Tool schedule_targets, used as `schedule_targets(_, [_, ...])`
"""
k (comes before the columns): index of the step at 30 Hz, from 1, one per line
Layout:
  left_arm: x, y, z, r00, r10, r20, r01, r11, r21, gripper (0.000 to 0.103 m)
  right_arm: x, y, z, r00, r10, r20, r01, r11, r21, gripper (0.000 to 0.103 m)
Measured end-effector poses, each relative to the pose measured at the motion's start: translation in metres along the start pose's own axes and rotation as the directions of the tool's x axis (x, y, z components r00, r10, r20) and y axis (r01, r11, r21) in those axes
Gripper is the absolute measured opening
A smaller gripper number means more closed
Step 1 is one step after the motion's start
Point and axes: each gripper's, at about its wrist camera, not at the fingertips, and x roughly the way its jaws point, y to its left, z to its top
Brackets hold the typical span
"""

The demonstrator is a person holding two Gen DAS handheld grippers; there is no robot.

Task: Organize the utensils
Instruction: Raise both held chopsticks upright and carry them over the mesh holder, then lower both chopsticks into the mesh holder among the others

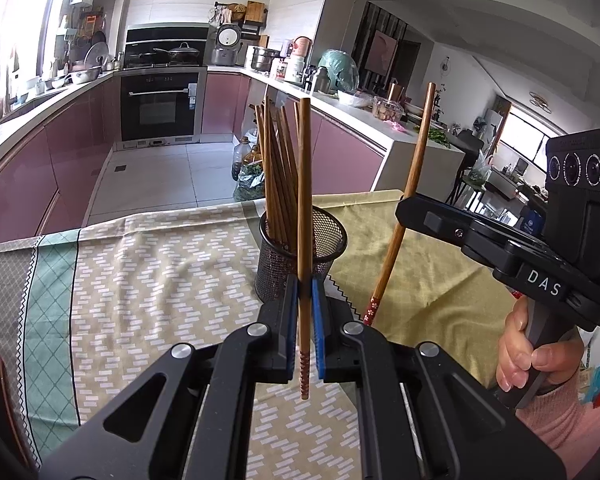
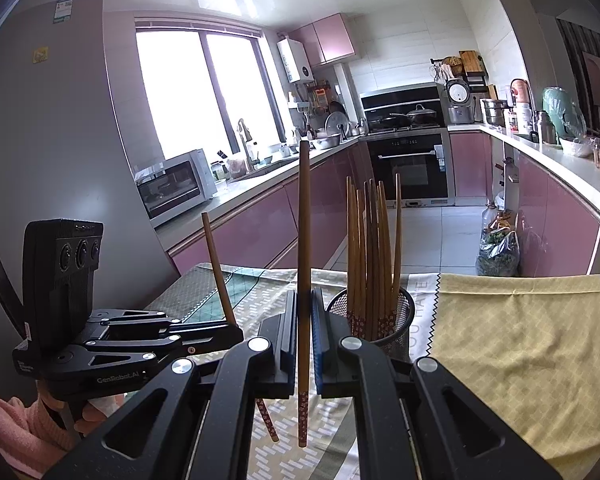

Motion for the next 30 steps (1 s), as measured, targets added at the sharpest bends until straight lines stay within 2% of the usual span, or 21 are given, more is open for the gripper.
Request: schedule_targets(30, [-0.004, -0.010, 0.025, 0.999, -0.015, 0.048, 0.013, 1.000, 0.027, 0.008, 0.001, -0.007, 0.017, 0.999, -0.010, 0.032, 0.010, 1.000, -0.015, 0.006])
